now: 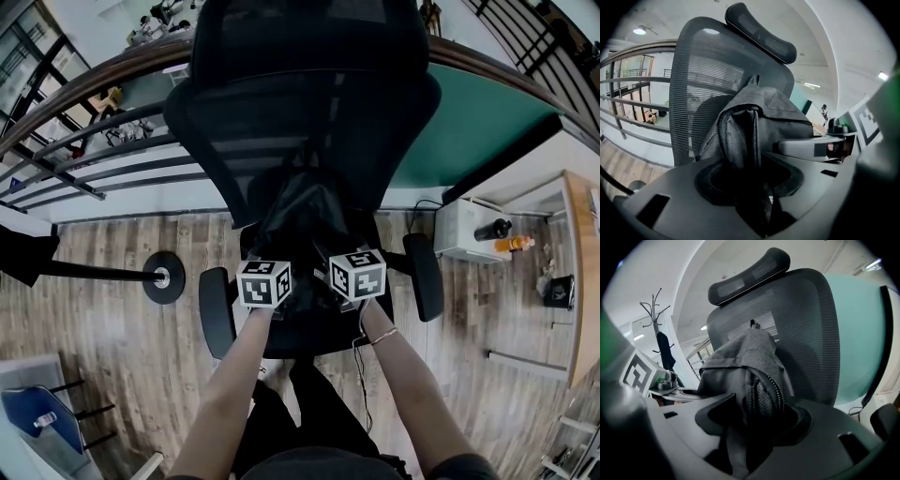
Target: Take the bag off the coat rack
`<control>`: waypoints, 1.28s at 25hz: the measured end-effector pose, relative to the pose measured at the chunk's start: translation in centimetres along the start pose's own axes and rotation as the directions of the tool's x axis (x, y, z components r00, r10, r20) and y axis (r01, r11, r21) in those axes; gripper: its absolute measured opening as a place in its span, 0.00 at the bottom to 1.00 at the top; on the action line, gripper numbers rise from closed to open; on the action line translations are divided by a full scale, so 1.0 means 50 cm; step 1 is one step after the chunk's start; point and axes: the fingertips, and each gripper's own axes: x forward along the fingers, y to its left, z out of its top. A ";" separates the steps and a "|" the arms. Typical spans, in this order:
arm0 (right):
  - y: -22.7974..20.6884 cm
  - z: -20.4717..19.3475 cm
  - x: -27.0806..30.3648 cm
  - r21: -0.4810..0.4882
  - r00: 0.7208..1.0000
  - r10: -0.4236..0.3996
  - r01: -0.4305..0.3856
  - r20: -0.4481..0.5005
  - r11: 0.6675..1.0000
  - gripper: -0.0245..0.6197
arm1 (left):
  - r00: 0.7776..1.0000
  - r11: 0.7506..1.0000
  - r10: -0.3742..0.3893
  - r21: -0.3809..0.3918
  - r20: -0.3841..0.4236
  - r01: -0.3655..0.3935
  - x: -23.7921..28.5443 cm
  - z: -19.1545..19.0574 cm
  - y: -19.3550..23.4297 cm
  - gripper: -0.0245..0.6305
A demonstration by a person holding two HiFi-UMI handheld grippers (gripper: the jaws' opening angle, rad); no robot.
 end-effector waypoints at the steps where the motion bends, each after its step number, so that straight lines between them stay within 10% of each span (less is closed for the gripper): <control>1: 0.002 -0.002 -0.003 0.002 1.000 0.002 -0.002 0.001 1.000 0.39 | 1.000 1.000 -0.001 0.002 0.001 0.001 -0.004 -0.001 -0.002 0.28; 32: 0.092 -0.001 -0.281 0.042 0.975 -0.094 0.087 0.201 0.995 0.39 | 0.981 0.999 0.028 0.024 0.190 -0.033 -0.267 0.010 -0.066 0.27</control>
